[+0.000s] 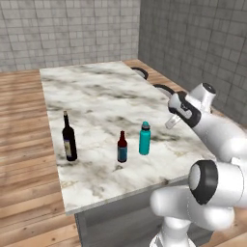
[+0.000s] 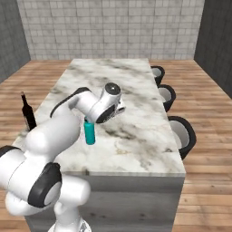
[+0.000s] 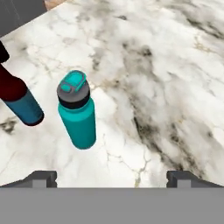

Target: Move the drinks to the dining counter.

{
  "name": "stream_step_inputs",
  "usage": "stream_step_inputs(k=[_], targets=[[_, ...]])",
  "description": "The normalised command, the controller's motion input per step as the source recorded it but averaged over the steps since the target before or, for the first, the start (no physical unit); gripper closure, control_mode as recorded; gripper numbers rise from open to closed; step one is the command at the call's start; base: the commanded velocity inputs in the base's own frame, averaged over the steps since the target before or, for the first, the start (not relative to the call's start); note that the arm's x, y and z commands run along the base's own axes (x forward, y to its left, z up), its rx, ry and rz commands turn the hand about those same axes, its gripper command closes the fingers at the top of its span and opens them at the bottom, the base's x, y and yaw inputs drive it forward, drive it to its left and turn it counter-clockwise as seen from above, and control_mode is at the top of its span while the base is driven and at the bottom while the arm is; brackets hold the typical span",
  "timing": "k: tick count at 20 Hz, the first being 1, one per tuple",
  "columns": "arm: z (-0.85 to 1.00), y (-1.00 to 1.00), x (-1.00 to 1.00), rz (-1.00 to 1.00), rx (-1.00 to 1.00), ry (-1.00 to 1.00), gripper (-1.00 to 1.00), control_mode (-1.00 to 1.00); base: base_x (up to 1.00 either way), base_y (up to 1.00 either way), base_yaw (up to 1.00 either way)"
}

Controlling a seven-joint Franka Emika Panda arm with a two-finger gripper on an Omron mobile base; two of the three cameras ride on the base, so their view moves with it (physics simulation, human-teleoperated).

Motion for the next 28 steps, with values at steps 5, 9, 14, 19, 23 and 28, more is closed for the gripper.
stream_step_inputs(k=[5, 9, 14, 19, 23, 28], targets=[[0.55, 0.00, -0.76, -0.19, -0.06, 0.14, -1.00, -1.00, 0.00, 0.00, 0.00], [0.29, 0.00, -0.87, -0.29, 0.00, 0.09, -1.00, -1.00, 0.00, 0.00, 0.00], [0.15, 0.05, -0.99, -0.31, 0.00, 0.01, -1.00, -1.00, 0.00, 0.00, 0.00], [0.15, 0.30, -0.91, -0.23, 0.00, -0.03, -1.00, -1.00, 0.00, 0.00, 0.00], [0.25, 0.46, -0.72, -0.15, 0.00, -0.13, -1.00, -1.00, 0.00, 0.00, 0.00], [0.03, 0.05, -0.21, -0.01, 0.00, -0.05, -1.00, -1.00, 0.00, 0.00, 0.00]])
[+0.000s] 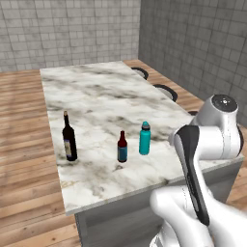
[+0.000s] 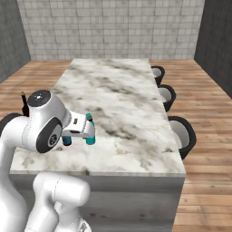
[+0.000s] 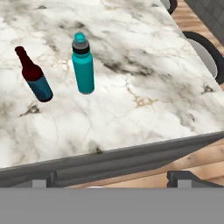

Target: Move the drinks to the dining counter.

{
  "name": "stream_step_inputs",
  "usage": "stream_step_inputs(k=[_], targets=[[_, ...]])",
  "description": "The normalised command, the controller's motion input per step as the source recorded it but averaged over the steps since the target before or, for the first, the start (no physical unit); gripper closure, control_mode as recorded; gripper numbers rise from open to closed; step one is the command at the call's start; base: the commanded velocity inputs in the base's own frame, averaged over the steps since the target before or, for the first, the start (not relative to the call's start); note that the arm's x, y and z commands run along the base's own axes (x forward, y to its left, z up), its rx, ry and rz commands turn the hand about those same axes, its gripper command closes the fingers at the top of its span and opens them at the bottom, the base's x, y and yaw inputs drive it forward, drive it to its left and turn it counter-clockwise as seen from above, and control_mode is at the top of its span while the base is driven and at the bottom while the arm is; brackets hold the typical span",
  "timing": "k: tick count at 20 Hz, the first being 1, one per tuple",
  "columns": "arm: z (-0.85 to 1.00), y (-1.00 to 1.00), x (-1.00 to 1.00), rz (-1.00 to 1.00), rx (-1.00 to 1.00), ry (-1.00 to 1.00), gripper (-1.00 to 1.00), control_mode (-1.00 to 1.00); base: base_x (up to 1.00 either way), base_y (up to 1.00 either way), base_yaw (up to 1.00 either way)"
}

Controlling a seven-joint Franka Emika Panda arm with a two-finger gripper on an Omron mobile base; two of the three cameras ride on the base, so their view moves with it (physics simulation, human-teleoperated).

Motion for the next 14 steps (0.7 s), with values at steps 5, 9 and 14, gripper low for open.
stream_step_inputs(k=[5, 9, 14], targets=[[0.00, 0.00, 0.00, 0.00, 0.00, 0.00, -1.00, -1.00, 0.00, 0.00, 0.00], [0.00, 0.00, 0.00, 0.00, 0.00, 0.00, -1.00, -1.00, 0.00, 0.00, 0.00], [0.00, 0.00, -0.01, 0.00, 0.00, 0.00, -1.00, 1.00, -0.44, 0.12, 0.02]])
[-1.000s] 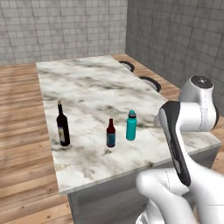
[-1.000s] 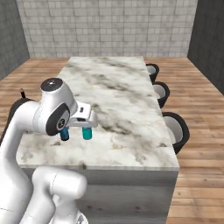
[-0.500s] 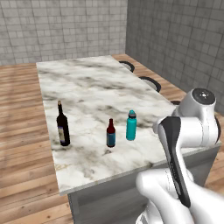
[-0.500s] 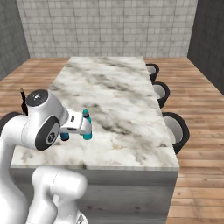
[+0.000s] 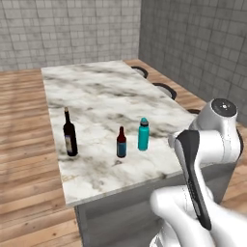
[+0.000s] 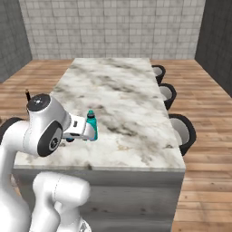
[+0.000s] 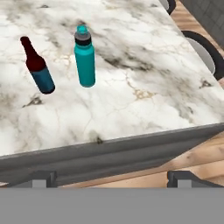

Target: Move the drinks to the dining counter.

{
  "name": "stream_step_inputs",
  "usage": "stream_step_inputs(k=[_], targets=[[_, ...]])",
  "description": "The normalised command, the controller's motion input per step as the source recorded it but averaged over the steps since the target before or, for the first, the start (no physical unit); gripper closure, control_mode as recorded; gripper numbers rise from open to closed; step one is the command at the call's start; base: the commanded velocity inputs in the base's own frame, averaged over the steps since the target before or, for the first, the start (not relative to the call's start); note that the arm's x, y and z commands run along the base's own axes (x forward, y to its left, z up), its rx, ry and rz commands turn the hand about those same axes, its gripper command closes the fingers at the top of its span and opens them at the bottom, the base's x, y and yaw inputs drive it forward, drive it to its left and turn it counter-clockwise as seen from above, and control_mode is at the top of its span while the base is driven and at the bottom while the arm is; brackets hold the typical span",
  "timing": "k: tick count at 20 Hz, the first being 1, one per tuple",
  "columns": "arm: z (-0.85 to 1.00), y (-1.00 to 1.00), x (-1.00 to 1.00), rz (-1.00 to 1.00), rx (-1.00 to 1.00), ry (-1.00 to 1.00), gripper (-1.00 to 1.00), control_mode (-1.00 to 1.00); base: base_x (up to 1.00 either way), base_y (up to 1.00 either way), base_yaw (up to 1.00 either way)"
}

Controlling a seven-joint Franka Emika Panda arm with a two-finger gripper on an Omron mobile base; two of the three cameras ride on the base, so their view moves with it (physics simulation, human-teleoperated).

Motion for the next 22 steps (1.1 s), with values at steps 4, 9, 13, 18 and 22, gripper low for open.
stream_step_inputs(k=[4, 9, 13, 18, 22], targets=[[0.00, 0.00, 0.00, 0.00, 0.00, 0.00, -1.00, 1.00, -1.00, 0.75, 0.15], [0.00, 0.00, 0.00, 0.00, 0.00, 0.00, -1.00, 1.00, -0.65, 0.99, 0.27], [0.00, 0.00, 0.00, 0.00, 0.00, 0.00, -1.00, 1.00, -0.29, 1.00, 0.53], [0.00, 0.00, 0.00, 0.00, 0.00, 0.00, -1.00, 1.00, 0.02, 1.00, 0.62], [0.00, 0.00, 0.00, 0.00, 0.00, 0.00, -1.00, 1.00, 0.45, 0.95, 0.65]])
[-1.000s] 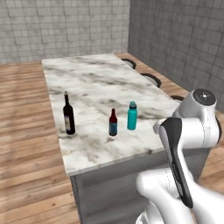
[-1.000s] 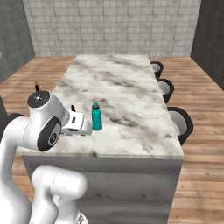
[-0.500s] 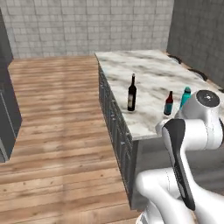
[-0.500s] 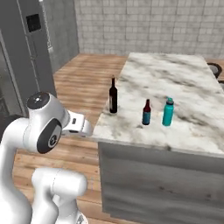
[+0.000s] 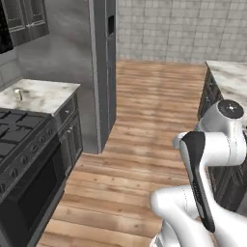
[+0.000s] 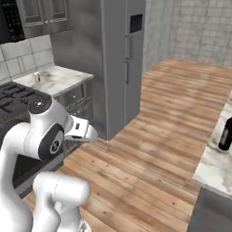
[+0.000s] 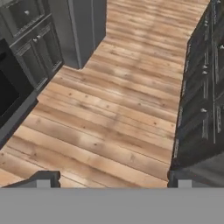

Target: Move the drinks to the dining counter.

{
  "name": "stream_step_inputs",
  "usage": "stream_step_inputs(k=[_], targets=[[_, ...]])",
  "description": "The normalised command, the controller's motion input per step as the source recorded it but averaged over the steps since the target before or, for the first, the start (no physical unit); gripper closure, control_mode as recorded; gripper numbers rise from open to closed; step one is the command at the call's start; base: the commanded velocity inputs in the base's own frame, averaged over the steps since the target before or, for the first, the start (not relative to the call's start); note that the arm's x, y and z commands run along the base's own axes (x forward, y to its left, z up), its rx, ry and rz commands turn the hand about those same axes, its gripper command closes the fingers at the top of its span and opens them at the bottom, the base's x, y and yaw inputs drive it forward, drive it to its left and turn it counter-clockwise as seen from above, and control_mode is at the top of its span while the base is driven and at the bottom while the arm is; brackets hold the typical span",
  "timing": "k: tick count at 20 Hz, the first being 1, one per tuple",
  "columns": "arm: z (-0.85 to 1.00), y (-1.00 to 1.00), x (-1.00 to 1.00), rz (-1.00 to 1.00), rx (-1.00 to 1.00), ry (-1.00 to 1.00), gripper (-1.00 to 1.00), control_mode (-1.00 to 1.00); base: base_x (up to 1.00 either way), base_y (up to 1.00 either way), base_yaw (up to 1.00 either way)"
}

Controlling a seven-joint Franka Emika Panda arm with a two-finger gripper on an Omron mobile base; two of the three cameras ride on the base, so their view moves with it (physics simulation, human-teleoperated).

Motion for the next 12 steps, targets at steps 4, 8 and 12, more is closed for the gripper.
stream_step_inputs(k=[4, 8, 12], targets=[[0.00, 0.00, 0.00, 0.00, 0.00, 0.00, -1.00, 1.00, 1.00, 0.50, 0.54], [0.00, 0.00, 0.00, 0.00, 0.00, 0.00, -1.00, 1.00, 1.00, 0.27, 0.34], [0.00, 0.00, 0.00, 0.00, 0.00, 0.00, -1.00, 1.00, 1.00, -0.02, 0.26]])
